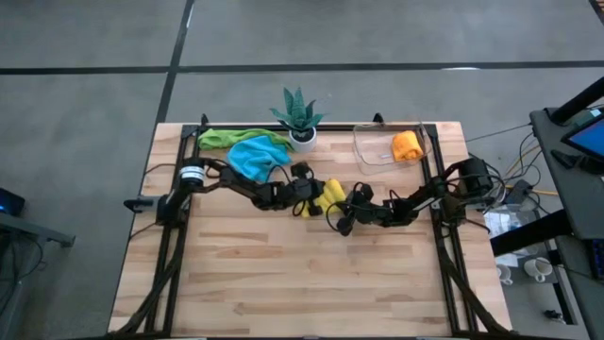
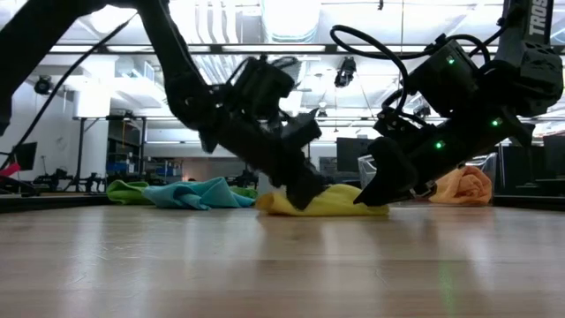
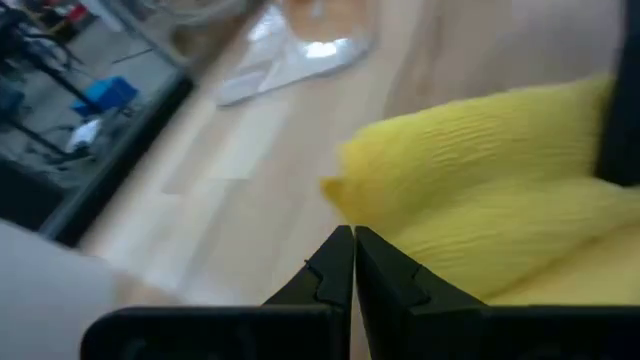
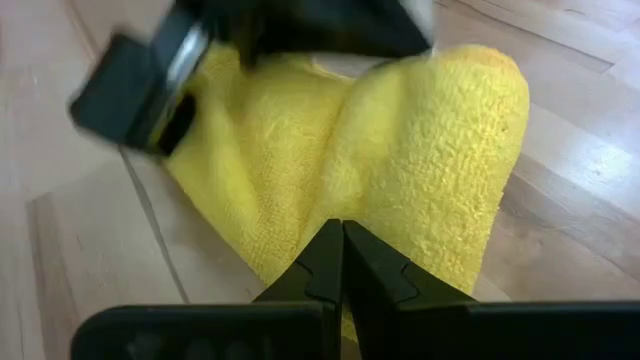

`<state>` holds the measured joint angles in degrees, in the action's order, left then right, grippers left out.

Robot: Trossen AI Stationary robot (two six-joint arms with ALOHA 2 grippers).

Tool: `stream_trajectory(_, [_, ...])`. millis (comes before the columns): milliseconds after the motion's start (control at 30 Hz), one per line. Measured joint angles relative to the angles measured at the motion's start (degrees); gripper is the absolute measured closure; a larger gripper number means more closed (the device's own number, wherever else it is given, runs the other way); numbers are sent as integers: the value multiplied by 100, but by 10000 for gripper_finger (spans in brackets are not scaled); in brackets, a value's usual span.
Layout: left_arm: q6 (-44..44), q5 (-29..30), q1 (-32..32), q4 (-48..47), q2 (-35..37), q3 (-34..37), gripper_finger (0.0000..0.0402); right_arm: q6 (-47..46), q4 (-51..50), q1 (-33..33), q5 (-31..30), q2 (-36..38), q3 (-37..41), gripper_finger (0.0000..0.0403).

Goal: Roll microfiber towels into tight, uniform cylinder then place into a basket
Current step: Roll the yellow microfiber cloth

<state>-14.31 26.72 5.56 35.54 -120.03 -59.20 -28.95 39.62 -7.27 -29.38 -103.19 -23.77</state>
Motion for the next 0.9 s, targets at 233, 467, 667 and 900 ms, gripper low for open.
stream_trajectory(233, [33,242,-117,90,517,103,402,0,-4,0,4,1,0,394])
stream_trajectory(467, [77,-937,-165,92,339,108,402,0,-3,0,3,1,0,394])
stream_trajectory(667, [243,-1017,-141,145,47,-15,402,0,-13,0,-2,1,-11,394])
stream_trajectory(900, [250,-1043,-94,131,-286,-155,402,0,-11,0,-9,1,-25,394])
